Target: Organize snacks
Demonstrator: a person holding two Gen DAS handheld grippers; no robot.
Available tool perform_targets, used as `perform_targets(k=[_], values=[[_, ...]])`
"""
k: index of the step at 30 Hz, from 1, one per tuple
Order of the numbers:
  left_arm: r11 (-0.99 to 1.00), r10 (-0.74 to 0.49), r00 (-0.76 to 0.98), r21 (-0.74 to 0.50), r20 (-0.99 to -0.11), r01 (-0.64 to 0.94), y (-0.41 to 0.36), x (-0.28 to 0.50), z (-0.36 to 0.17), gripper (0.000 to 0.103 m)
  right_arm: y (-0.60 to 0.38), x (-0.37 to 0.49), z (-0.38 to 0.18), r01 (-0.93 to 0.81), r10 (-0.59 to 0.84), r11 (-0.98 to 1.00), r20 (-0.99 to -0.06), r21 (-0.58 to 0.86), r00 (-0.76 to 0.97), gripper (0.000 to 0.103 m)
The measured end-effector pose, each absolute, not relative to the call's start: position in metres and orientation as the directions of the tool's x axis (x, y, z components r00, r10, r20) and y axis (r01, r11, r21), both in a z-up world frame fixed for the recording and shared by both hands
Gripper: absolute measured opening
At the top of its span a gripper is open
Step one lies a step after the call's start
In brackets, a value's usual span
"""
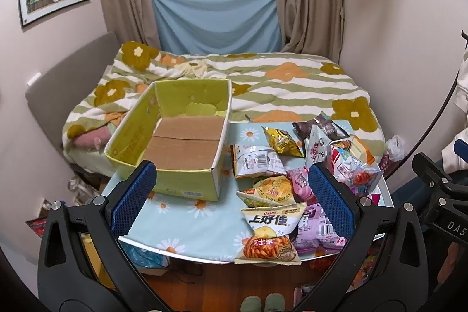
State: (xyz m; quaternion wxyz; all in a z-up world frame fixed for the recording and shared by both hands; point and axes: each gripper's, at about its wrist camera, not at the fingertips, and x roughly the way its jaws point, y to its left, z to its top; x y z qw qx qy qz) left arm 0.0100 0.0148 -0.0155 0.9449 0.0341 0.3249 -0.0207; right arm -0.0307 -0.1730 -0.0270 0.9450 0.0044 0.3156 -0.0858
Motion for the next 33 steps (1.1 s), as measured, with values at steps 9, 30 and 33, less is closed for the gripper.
perform_targets(k=[9,30,33], values=[[0.996,-0.015,0.786,0.058,-0.618,0.064,0.012,0.011,-0.017,0.103,-0.174,-0.03,-0.027,0.165,-0.16,0.985,-0.597,-0.047,0.786,0.103],[0.996,-0.031,0.738,0.044,-0.674,0.082,0.007,0.021,-0.036,0.103,-0.179,-0.033,-0.036,0.154,-0.135,0.988,-0.61,-0.022,0.781,0.103],[0.995,-0.056,0.691,0.019,-0.72,0.1,0.007,0.026,-0.052,0.103,-0.184,-0.033,-0.046,0.144,-0.116,0.99,-0.63,-0.007,0.768,0.103]])
